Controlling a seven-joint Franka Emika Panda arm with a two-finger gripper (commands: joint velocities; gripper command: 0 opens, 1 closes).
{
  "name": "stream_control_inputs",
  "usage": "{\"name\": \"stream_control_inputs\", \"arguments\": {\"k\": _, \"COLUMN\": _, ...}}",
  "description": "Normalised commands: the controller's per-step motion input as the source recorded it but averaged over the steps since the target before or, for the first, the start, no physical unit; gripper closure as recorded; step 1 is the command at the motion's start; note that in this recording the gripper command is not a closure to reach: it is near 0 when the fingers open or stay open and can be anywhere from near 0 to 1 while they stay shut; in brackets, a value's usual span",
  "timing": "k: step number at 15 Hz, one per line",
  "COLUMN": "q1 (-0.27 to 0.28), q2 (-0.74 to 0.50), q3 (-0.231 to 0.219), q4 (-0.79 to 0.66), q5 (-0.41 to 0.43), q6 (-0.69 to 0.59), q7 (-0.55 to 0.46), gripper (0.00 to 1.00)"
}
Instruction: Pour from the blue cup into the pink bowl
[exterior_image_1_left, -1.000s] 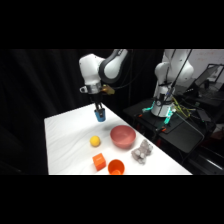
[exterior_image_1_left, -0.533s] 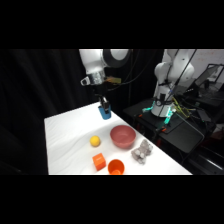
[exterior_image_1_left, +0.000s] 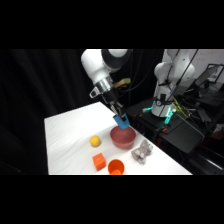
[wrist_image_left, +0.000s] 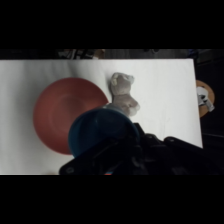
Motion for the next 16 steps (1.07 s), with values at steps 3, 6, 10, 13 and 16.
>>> {"name": "stream_control_inputs", "arguments": {"k": 3, "q1": -0.147, "q2": 0.24, "q3": -0.008, "q4": 0.17, "q5": 0.482, "q6": -0.46, "q7": -0.6, "gripper": 0.08}}
{"name": "stream_control_inputs", "arguments": {"k": 6, "q1": -0.17, "q2": 0.23, "q3": -0.01, "q4": 0.25, "q5": 0.368, "q6": -0.6, "q7": -0.5, "gripper": 0.08}}
{"name": "stream_control_inputs", "arguments": {"k": 10, "q1": -0.134, "q2": 0.24, "q3": -0.011, "q4": 0.3, "q5": 0.276, "q6": -0.66, "q7": -0.38, "gripper": 0.08}}
{"name": "stream_control_inputs", "arguments": {"k": 13, "q1": -0.059, "q2": 0.35, "q3": -0.013, "q4": 0.34, "q5": 0.179, "q6": -0.51, "q7": -0.22, "gripper": 0.08}}
{"name": "stream_control_inputs", "arguments": {"k": 16, "q1": -0.037, "q2": 0.3, "q3": -0.015, "q4": 0.3, "q5": 0.124, "q6": -0.36, "q7": -0.13, "gripper": 0.08}}
